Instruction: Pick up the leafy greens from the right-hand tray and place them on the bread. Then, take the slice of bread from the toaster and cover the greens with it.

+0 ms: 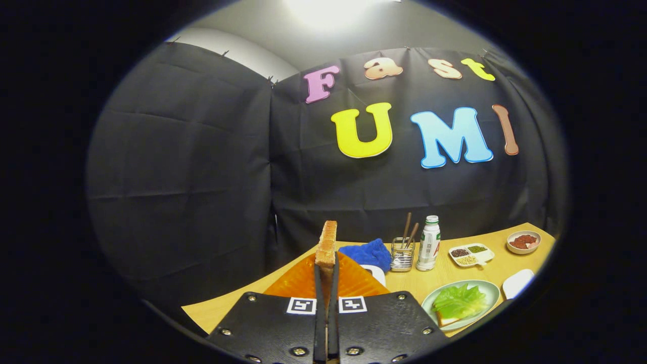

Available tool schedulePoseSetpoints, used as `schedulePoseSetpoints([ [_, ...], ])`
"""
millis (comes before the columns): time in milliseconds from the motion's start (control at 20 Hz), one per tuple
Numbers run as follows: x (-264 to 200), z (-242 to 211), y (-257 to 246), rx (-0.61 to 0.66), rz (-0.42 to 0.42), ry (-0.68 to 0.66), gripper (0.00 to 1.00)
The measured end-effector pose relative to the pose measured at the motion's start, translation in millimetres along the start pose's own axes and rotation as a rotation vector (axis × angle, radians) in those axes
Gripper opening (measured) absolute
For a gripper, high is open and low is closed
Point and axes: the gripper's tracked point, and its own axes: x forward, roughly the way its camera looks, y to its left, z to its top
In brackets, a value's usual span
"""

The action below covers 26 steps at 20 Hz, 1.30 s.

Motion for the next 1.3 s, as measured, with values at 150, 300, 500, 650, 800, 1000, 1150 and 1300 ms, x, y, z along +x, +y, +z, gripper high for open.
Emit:
schedulePoseSetpoints([
  [150,-6,15,-16,0.004,-0.023,-0.02,0.02],
  [300,-14,28,-39,0.018,-0.056,-0.05,0.02],
  [500,-28,34,-74,0.048,-0.105,-0.059,0.02],
  [650,-34,32,-101,0.045,-0.148,-0.054,0.02],
  [800,-40,23,-128,0.028,-0.188,-0.034,0.02],
  [1000,-49,12,-157,0.011,-0.222,-0.008,0.02],
  [1150,-55,2,-175,-0.003,-0.235,0.015,0.02],
  [1300,-58,-5,-191,0.002,-0.236,0.03,0.02],
])
